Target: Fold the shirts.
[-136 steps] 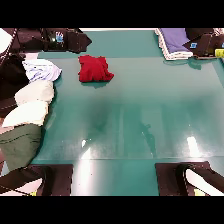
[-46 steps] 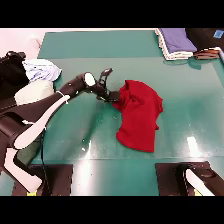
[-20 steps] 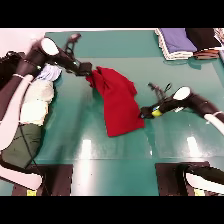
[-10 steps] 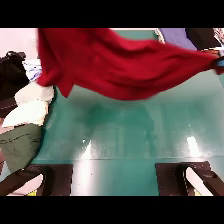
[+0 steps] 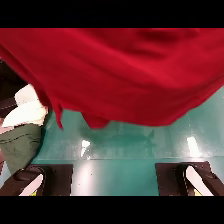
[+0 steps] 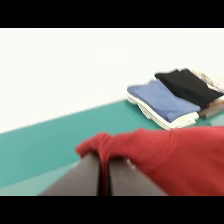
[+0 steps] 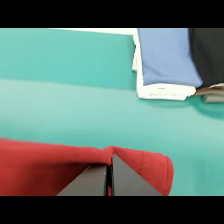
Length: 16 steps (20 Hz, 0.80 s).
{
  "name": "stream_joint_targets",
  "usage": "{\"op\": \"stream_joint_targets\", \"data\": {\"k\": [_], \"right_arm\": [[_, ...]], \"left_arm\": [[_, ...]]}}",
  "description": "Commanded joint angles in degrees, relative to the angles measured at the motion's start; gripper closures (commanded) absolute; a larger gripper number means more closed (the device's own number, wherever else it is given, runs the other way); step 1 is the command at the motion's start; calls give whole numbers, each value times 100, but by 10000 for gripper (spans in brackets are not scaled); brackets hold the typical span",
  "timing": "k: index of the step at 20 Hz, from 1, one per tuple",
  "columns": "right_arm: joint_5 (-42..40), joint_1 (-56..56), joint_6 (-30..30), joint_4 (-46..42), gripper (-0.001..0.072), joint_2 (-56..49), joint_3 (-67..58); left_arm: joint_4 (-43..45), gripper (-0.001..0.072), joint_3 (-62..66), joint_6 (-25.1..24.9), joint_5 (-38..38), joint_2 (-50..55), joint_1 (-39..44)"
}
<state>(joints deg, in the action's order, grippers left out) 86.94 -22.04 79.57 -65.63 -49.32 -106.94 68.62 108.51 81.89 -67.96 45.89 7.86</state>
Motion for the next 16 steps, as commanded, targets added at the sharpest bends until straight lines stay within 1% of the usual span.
{"op": "stream_joint_targets", "data": {"k": [1, 3, 4, 5, 6, 7, 9, 11, 13, 14, 15, 16], "right_arm": [[271, 579, 254, -61, 697, -911, -328], [573, 1119, 258, -212, 696, -1703, -328], [813, 1370, 258, -282, 696, -2140, -328], [1043, 1615, 258, -437, 696, -2621, -328], [1119, 1799, 256, -669, 696, -3045, -328], [1023, 1956, 256, -940, 696, -3462, -330], [680, 2068, 306, -1093, 696, -4140, -334], [341, 2065, 428, -1088, 696, -4568, -334], [-52, 1991, 457, -1071, 691, -4730, -334], [-249, 1961, 461, -1027, 507, -4734, -334], [-350, 1904, 463, -990, 289, -4721, -374], [-275, 1801, 461, -894, 261, -4723, -505]], "left_arm": [[-20, 679, -800, 68, -988, 299, -2], [-186, 679, -1845, 55, -1322, 654, -2], [-267, 678, -2470, 50, -1276, 835, -4], [-282, 678, -3060, -13, -1060, 1003, -2], [-282, 678, -3628, -149, -616, 1185, -4], [-197, 678, -4074, -210, -26, 1368, -4], [46, 678, -4503, -203, 1161, 1867, -4], [170, 678, -4385, -181, 1921, 2417, -4], [175, 678, -3969, -179, 2310, 2889, -4], [199, 670, -3738, -177, 2409, 3034, -11], [227, 441, -3482, -136, 2422, 3134, -52], [254, 193, -3200, 61, 2378, 3193, -157]]}}
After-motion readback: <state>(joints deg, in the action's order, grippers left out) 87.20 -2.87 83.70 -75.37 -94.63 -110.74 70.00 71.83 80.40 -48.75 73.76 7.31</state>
